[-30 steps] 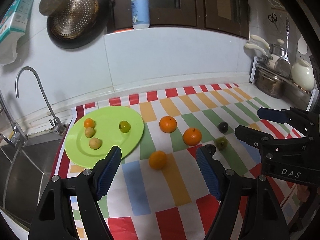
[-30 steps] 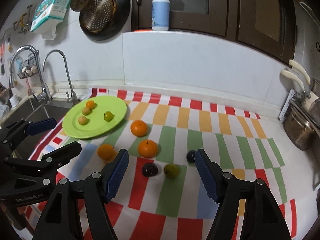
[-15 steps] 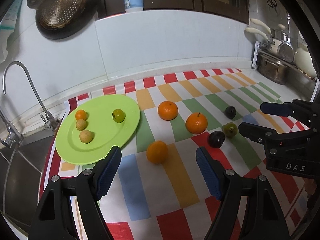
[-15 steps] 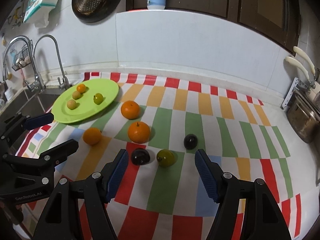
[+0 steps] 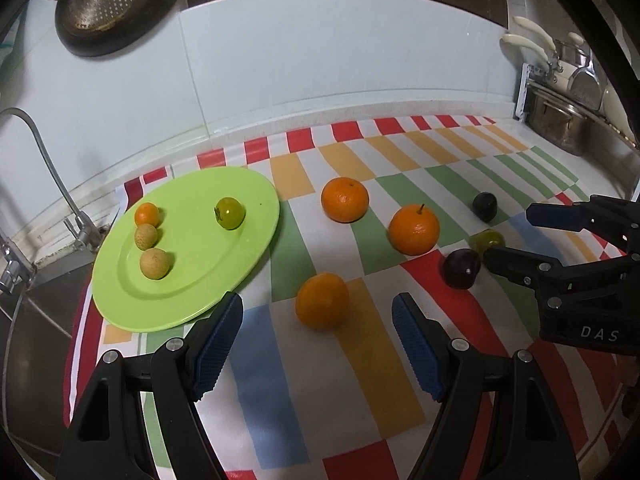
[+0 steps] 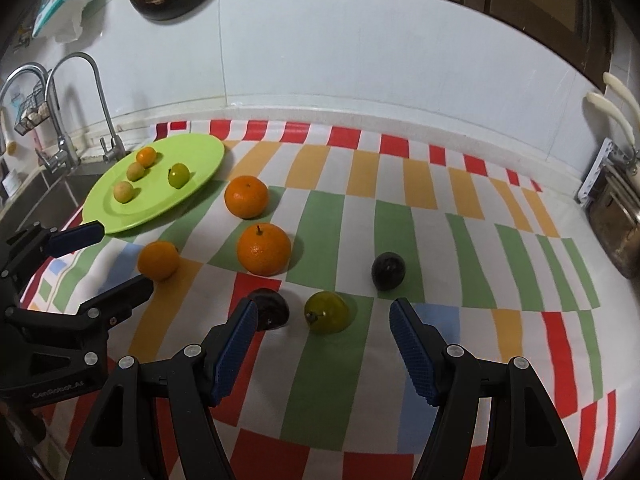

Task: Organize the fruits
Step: 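Reach the left tool to an orange tangerine while the right tool reaches a yellow-green plum, then grasp the tangerine with the left tool while the right tool grasps the yellow-green plum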

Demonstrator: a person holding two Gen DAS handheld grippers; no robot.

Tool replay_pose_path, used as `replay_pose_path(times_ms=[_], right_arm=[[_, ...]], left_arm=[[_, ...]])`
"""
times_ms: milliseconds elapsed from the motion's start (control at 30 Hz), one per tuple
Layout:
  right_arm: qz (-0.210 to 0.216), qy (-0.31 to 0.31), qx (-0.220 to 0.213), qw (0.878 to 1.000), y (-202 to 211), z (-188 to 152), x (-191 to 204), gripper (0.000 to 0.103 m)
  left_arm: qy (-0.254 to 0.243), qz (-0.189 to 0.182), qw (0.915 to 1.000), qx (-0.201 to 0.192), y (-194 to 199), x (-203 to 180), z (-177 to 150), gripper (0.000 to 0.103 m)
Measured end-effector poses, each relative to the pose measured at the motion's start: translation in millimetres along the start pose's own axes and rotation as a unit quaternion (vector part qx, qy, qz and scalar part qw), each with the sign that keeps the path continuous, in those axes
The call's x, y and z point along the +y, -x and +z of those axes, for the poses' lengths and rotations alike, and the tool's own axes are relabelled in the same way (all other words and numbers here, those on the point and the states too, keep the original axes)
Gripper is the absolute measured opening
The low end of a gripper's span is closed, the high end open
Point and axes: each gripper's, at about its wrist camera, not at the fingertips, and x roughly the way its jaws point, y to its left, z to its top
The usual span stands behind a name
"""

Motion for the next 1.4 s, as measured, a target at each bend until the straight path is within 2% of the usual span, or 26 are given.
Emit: replay_pose_path(times_ms=[433, 500, 567, 633, 767, 833, 900, 1133, 1400], right_arm=[[-0.014, -0.014, 0.012, 1.0, -16, -2, -14, 0.069], [-0.013, -0.016, 0.015, 1.0, -18, -3, -17, 0.066], [-0.009, -0.019, 0.021, 1.0, -21, -4, -18, 0.058], [-0.004, -0.022, 0.026, 0.999, -24, -5, -19, 0.054], [0.005, -0.018, 0.033, 0.999, -27, -5, -16, 0.039], [0.008, -0.016, 0.033, 0.999, -26, -5, -14, 0.035], [0.007, -0.015, 0.032, 0.999, -26, -5, -14, 0.03], [0.009, -0.012, 0.024, 1.0, -19, -4, -12, 0.03], [0.023, -0.004, 0.0, 1.0, 3, -1, -3, 0.03]], left_arm=[[-0.009, -0.009, 0.9998, 0.014, -23, -7, 5, 0.076], [-0.011, -0.011, 0.9998, 0.015, -25, -8, 6, 0.075], [-0.01, -0.014, 0.9997, 0.018, -27, -7, 6, 0.069], [-0.009, -0.018, 0.9996, 0.022, -29, -8, 7, 0.058], [-0.008, -0.024, 0.9993, 0.029, -32, -8, 7, 0.044], [-0.008, -0.027, 0.9991, 0.031, -33, -7, 8, 0.033], [-0.006, -0.032, 0.999, 0.031, -33, -7, 8, 0.033], [-0.002, -0.038, 0.9989, 0.027, -28, -10, 10, 0.033], [0.009, -0.034, 0.9994, 0.004, 2, -7, 14, 0.033]])
